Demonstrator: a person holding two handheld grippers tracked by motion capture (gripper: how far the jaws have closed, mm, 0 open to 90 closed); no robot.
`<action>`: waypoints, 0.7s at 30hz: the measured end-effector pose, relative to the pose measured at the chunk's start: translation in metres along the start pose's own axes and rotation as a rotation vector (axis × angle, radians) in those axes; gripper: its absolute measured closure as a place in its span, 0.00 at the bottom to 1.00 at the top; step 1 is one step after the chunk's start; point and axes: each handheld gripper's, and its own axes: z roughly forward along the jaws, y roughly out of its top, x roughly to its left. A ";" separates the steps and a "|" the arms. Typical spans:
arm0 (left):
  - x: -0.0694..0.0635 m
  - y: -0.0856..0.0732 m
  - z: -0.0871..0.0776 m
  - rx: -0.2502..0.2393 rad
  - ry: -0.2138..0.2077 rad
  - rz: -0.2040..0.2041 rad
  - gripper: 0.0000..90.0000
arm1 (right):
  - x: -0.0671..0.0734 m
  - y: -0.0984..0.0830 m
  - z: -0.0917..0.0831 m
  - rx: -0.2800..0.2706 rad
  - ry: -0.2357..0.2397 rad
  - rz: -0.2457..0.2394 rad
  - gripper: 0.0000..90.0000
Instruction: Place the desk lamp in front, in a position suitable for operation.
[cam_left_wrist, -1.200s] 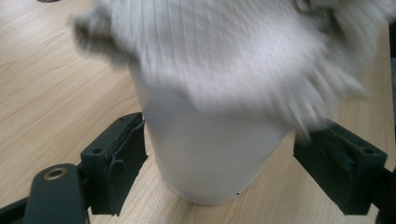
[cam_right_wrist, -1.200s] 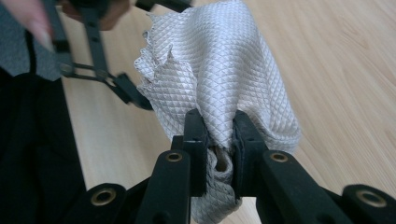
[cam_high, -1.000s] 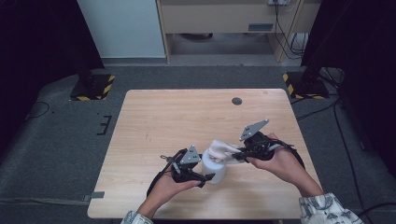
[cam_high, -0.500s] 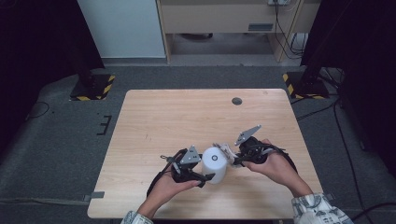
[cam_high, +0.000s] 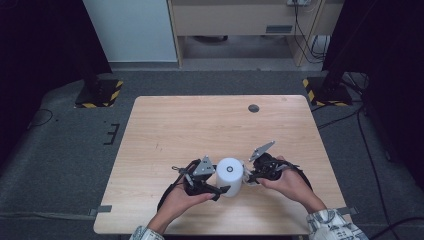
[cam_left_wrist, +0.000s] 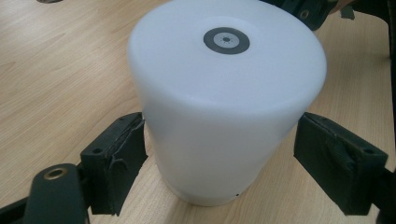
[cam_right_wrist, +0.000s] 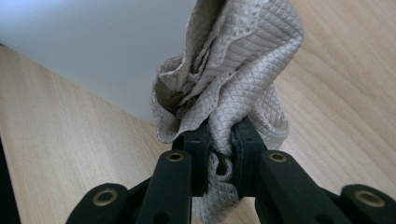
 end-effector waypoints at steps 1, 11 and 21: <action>0.000 0.000 0.000 0.001 0.000 0.000 0.18 | 0.000 -0.001 0.002 0.004 0.001 0.006 0.89; -0.001 0.000 0.001 0.001 0.003 -0.003 0.18 | 0.001 0.008 -0.017 -0.045 -0.002 0.000 0.89; 0.000 0.000 0.001 0.006 0.005 0.001 0.17 | -0.002 0.019 -0.025 -0.074 -0.007 -0.005 0.89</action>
